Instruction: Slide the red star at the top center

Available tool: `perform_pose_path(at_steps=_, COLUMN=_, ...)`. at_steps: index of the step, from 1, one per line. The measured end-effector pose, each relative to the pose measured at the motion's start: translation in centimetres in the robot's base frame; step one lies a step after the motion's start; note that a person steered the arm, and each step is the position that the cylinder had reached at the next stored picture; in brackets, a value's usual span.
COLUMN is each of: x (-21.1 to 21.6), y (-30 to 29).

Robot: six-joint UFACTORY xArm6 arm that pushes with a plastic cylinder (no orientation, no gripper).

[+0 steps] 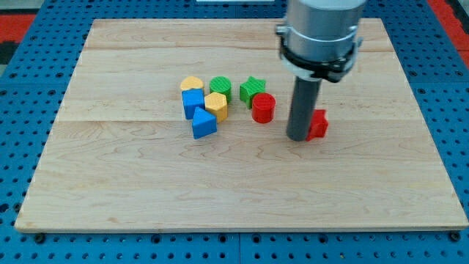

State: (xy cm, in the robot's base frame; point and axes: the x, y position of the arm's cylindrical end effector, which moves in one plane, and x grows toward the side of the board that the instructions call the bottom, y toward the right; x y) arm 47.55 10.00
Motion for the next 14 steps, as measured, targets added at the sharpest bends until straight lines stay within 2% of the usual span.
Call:
perform_pose_path(at_steps=1, x=1.1, y=0.9)
perform_pose_path(at_steps=2, x=-3.4, y=1.9)
perform_pose_path(at_steps=3, x=-9.5, y=0.4)
perform_pose_path(at_steps=4, x=-12.8, y=1.9)
perform_pose_path(at_steps=5, x=-7.1, y=2.2)
perform_pose_path(at_steps=7, x=0.3, y=3.4)
perform_pose_path(at_steps=8, x=0.7, y=9.7)
perform_pose_path(at_steps=9, x=-7.1, y=8.0)
perform_pose_path(at_steps=10, x=-8.7, y=4.8)
perform_pose_path(at_steps=11, x=-3.8, y=13.2)
perform_pose_path(at_steps=12, x=-1.4, y=5.8)
perform_pose_path(at_steps=14, x=-14.9, y=0.2)
